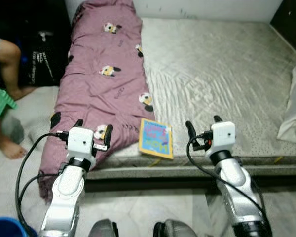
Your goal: Clean up the room
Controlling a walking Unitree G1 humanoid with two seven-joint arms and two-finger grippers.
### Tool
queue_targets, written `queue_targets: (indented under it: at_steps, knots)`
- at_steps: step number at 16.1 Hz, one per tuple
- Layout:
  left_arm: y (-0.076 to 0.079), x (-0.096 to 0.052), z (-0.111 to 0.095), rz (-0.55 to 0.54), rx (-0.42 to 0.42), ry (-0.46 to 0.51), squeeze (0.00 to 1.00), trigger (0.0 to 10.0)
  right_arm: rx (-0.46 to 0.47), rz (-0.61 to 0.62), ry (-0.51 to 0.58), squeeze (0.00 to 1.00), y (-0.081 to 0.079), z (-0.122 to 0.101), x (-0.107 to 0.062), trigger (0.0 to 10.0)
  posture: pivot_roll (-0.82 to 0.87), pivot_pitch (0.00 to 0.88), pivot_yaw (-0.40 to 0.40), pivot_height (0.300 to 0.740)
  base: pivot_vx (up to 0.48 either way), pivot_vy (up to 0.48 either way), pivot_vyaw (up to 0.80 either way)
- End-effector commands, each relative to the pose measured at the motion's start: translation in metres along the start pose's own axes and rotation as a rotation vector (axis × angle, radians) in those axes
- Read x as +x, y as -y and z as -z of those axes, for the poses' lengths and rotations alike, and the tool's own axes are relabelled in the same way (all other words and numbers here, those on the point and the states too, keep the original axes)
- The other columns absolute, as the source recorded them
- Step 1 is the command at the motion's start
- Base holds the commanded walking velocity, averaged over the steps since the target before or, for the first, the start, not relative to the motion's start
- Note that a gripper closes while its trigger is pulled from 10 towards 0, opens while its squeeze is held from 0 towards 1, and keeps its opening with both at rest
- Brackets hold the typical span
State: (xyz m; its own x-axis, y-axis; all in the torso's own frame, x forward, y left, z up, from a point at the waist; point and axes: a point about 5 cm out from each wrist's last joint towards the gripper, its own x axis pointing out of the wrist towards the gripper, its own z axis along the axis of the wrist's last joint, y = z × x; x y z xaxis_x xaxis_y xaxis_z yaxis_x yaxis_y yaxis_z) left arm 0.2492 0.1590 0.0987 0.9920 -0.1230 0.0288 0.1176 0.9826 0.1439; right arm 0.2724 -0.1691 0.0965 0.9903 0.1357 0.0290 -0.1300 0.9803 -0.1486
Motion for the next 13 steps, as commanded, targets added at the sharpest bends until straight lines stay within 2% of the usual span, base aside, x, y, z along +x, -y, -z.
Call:
queue_targets:
  at_steps: [1, 6, 13]
  knots:
    - [0.0006, -0.0007, 0.0002, 0.009, -0.001, -0.001, 0.00, 10.0, -0.003, 0.014, 0.005, 0.00, 0.0027, -0.0015, -0.0003, 10.0, -0.03, 0.107, -0.036, 0.740, 0.000, 0.000, 0.00]
    - [0.0033, -0.0013, -0.0029, 0.038, -0.005, 0.020, 0.00, 10.0, -0.002, 0.009, 0.001, 0.00, 0.0025, -0.0008, -0.0003, 10.0, -0.03, 0.106, -0.036, 0.740, 0.000, 0.000, 0.00]
    - [0.0043, -0.0012, -0.0031, 0.048, -0.009, 0.025, 0.00, 10.0, -0.004, -0.001, 0.001, 0.00, 0.0016, -0.0011, 0.0003, 10.0, -0.03, 0.107, -0.038, 0.740, 0.299, 0.000, 0.00]
